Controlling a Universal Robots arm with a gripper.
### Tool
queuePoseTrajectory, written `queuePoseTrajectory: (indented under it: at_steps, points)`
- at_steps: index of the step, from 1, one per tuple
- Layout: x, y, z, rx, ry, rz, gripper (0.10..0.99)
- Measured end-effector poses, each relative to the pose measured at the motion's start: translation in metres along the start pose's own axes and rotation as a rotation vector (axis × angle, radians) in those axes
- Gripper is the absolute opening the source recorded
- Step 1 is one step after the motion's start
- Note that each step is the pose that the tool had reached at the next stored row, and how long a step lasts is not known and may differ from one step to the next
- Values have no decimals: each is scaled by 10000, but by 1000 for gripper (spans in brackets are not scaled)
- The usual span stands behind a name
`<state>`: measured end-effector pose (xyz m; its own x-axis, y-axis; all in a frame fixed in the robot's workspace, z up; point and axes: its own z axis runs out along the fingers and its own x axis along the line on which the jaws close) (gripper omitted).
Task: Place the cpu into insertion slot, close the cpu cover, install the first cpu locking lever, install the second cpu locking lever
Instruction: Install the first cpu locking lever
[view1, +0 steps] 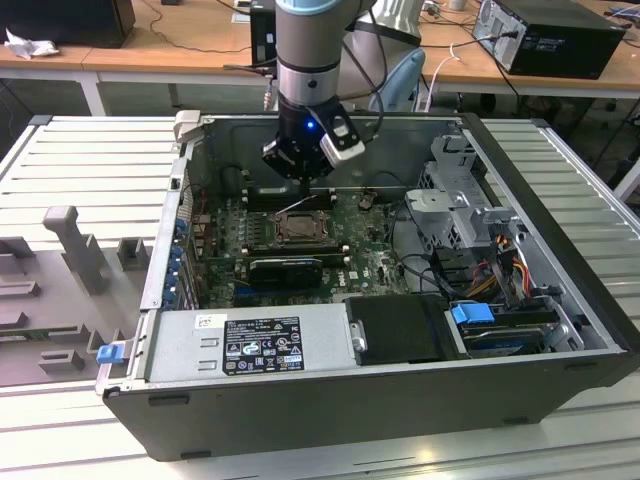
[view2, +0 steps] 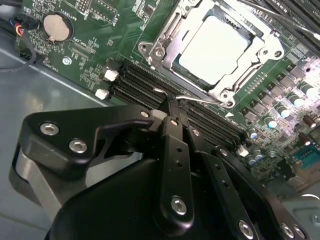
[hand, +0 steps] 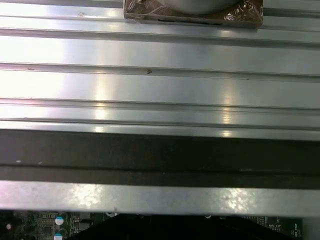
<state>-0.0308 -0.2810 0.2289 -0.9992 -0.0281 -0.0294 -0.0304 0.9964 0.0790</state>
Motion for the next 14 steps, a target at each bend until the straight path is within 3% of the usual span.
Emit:
queuePoseTrajectory:
  at_steps: [9,14]
  points:
    - [-71,-14,145,91,9,-76,106]
    - [-83,-17,178,91,9,-79,106]
